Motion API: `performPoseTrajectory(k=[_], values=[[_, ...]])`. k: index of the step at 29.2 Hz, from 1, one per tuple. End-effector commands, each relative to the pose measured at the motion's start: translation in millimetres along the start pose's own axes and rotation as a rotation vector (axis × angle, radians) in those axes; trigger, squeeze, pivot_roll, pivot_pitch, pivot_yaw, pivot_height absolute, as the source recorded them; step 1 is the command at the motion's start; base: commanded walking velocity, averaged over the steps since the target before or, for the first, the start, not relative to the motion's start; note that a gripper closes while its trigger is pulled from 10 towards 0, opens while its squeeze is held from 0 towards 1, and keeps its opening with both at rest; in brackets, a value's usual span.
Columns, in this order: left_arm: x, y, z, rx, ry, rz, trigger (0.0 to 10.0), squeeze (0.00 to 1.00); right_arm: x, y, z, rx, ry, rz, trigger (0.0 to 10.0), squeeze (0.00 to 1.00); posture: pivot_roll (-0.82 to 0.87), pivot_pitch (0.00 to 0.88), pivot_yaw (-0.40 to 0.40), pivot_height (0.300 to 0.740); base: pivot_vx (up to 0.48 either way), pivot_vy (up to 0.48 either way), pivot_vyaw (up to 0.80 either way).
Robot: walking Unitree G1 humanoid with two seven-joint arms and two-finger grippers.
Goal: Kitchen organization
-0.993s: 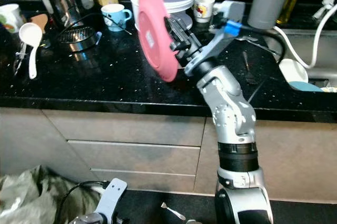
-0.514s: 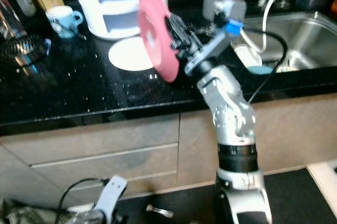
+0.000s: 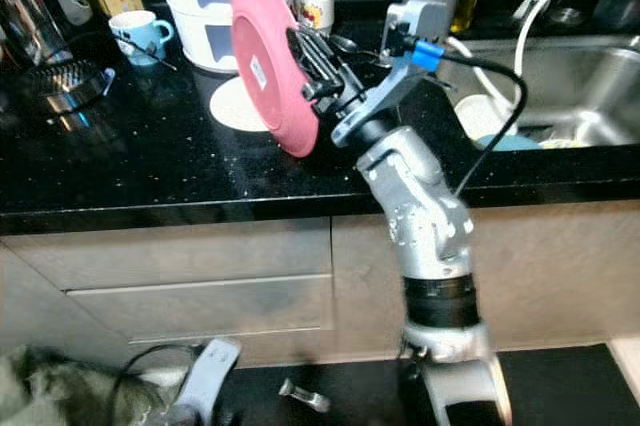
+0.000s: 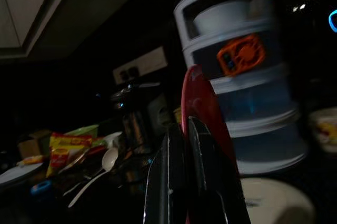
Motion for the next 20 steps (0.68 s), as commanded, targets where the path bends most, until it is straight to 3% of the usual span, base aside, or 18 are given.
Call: performPoseTrajectory(k=[1,20], values=[[0.9,0.4,-5.2,0.02,0.0,0.001,10.0,0.0,9.0,-2.5,1.1,-0.011,-0.008,0.034,10.0,0.0,-0.03,0.0,0.031,0.74,0.0,-0.431,0.0],[0.3,0.4,-7.4,0.024,0.01,-0.005,10.0,0.0,11.7,-2.1,-3.0,0.007,0.009,0.043,10.0,0.0,-0.03,0.0,0.03,0.74,0.0,-0.431,0.0]])
Point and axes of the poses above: a point about 5 cm out from each wrist's last joint towards the gripper, its own y axis pointing back from the gripper into the wrist, its own z axis along the axis of the wrist's last joint, x = y × z, the point moved 2 cm from there along -y, pointing out of the wrist towards the gripper, and after that the axes turned 8 degrees about y, right-handed, at the moved point
